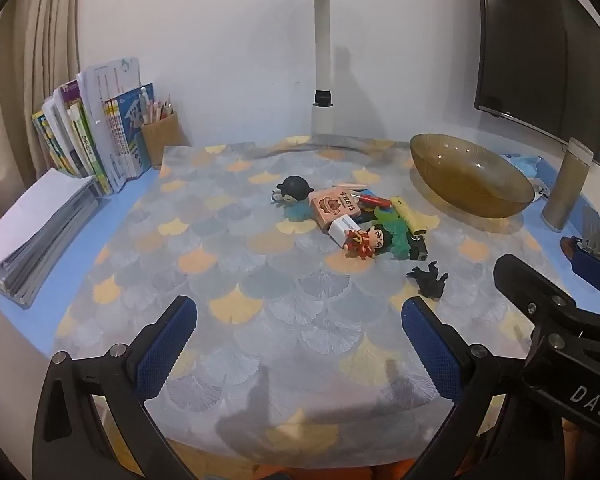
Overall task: Organize rigid objects
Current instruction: 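Grasp the black ball toy with the left tool while the right tool grasps the yellow lighter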
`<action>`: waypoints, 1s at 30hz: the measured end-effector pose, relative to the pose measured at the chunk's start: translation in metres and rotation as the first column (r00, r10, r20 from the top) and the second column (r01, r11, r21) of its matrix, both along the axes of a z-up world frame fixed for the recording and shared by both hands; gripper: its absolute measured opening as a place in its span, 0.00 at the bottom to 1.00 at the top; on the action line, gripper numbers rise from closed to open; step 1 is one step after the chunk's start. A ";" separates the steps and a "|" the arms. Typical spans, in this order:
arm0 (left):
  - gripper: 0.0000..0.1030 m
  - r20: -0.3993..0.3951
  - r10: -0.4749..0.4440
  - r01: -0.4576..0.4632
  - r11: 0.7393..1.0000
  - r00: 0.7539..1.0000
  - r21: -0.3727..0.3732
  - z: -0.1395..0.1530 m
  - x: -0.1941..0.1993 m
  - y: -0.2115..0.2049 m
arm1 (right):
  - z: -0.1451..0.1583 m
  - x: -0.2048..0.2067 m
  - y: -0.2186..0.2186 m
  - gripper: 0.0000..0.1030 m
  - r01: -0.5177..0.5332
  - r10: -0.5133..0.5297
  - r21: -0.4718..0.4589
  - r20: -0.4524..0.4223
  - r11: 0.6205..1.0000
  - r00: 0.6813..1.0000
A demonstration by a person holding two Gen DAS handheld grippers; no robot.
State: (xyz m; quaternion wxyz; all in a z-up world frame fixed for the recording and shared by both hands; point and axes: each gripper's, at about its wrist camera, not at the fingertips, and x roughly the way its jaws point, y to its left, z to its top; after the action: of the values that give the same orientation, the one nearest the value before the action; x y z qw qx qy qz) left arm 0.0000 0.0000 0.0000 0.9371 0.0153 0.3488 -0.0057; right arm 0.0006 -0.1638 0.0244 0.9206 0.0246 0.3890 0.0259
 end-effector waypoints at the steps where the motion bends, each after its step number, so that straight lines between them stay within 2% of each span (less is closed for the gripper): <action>1: 0.99 0.000 -0.001 0.001 1.000 1.000 -0.001 0.000 0.000 0.000 | 0.001 0.001 -0.001 1.00 -0.004 0.004 0.000 0.002 1.000 1.000; 11: 0.99 -0.021 0.001 -0.001 1.000 1.000 -0.007 -0.007 0.006 -0.003 | -0.003 0.002 0.002 1.00 0.001 -0.001 -0.005 -0.004 1.000 1.000; 19: 0.99 -0.042 0.011 -0.013 0.998 0.999 -0.057 -0.014 0.025 0.026 | -0.008 0.014 -0.012 1.00 0.039 -0.039 -0.003 0.001 0.999 0.999; 23: 0.99 -0.073 -0.072 0.063 0.991 0.995 -0.119 -0.017 0.054 0.039 | -0.018 0.036 -0.023 1.00 0.031 -0.031 0.006 -0.039 0.999 0.999; 24: 0.99 -0.095 -0.121 0.104 0.981 0.988 -0.162 -0.021 0.066 0.040 | -0.023 0.044 -0.025 1.00 0.021 -0.021 0.002 -0.057 1.000 0.998; 26: 0.99 -0.147 -0.181 0.151 0.968 0.972 -0.199 -0.029 0.087 0.040 | -0.034 0.061 -0.027 1.00 -0.001 0.002 0.006 -0.101 1.000 0.995; 27: 0.99 -0.131 -0.204 0.174 0.963 0.970 -0.208 -0.030 0.098 0.037 | -0.042 0.071 -0.028 0.99 -0.021 0.024 0.020 -0.129 1.000 0.991; 28: 0.97 -0.133 -0.215 0.186 0.962 0.967 -0.201 -0.032 0.108 0.035 | -0.050 0.081 -0.030 0.90 -0.041 0.046 0.039 -0.156 0.998 0.987; 29: 0.90 -0.163 -0.221 0.189 0.964 0.962 -0.189 -0.036 0.119 0.032 | -0.057 0.090 -0.031 0.84 -0.055 0.063 0.051 -0.180 0.997 0.982; 30: 0.86 -0.193 -0.222 0.191 0.967 0.956 -0.169 -0.038 0.131 0.029 | -0.066 0.103 -0.033 0.71 -0.068 0.080 0.063 -0.213 0.996 0.974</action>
State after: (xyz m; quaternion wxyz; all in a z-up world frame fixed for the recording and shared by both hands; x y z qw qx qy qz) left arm 0.1310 0.0293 -0.0383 0.8877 -0.0187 0.4409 -0.1314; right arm 0.1031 -0.1972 -0.0419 0.8705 0.0381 0.4860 0.0679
